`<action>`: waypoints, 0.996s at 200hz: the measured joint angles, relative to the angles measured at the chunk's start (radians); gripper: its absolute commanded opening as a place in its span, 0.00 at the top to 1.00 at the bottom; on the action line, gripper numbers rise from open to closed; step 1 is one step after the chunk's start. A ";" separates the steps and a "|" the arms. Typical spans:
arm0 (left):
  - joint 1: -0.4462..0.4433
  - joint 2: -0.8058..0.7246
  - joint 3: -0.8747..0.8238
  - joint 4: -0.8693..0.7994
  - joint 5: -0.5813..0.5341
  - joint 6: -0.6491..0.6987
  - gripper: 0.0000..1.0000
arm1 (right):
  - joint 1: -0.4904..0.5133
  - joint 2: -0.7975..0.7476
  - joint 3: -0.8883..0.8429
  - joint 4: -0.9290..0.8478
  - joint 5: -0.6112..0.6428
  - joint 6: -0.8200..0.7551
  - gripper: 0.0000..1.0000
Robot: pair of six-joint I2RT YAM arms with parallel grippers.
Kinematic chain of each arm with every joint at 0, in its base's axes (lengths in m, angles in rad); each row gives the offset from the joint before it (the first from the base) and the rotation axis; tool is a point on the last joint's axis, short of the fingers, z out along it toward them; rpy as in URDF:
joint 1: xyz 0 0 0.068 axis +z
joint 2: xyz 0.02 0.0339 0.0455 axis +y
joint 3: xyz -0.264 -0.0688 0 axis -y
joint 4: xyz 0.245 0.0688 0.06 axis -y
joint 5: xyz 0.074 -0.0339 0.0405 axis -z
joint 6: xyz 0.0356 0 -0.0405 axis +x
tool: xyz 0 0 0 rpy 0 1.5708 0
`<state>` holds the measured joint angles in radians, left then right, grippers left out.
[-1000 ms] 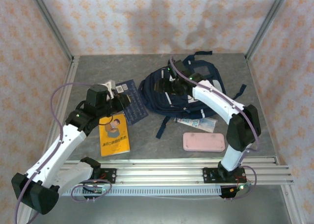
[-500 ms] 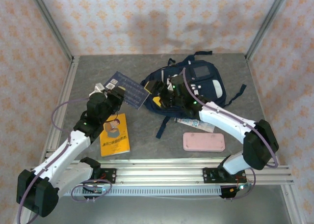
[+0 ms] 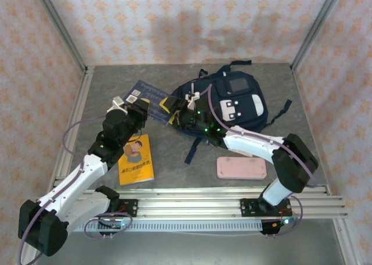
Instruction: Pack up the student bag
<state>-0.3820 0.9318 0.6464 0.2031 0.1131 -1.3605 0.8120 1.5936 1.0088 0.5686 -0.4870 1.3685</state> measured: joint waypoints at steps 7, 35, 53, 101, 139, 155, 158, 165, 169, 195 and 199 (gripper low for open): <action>-0.004 0.000 0.000 0.000 -0.001 -0.002 1.00 | -0.001 0.005 0.000 0.001 0.005 -0.006 0.80; -0.007 0.000 0.001 -0.019 0.010 -0.011 0.90 | -0.007 -0.027 0.002 -0.063 0.022 -0.072 1.00; -0.019 -0.006 0.015 -0.042 0.035 0.006 0.49 | -0.026 -0.081 0.001 -0.135 0.015 -0.133 1.00; 0.046 0.011 0.122 -0.067 0.263 0.111 0.26 | -0.248 -0.199 0.019 -0.317 -0.198 -0.346 1.00; 0.069 0.076 0.126 -0.035 0.531 0.125 0.27 | -0.338 -0.296 0.039 -0.476 -0.353 -0.485 1.00; 0.068 0.093 0.127 -0.033 0.624 0.137 0.27 | -0.359 -0.341 0.039 -0.521 -0.408 -0.525 1.00; 0.068 0.094 0.128 -0.034 0.640 0.142 0.27 | -0.361 -0.351 0.039 -0.530 -0.416 -0.531 1.00; 0.068 0.094 0.133 -0.040 0.668 0.156 0.27 | -0.367 -0.374 0.039 -0.557 -0.437 -0.554 1.00; 0.068 0.094 0.139 -0.044 0.677 0.163 0.27 | -0.369 -0.386 0.042 -0.579 -0.457 -0.564 1.00; 0.076 0.089 0.205 -0.079 0.724 0.233 0.26 | -0.373 -0.455 0.071 -0.721 -0.558 -0.638 1.00; 0.076 0.086 0.212 -0.084 0.730 0.241 0.26 | -0.373 -0.463 0.075 -0.736 -0.570 -0.646 1.00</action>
<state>-0.3065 1.0176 0.8589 0.1196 0.8429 -1.1191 0.4385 1.1309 1.0836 -0.1677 -1.0569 0.7227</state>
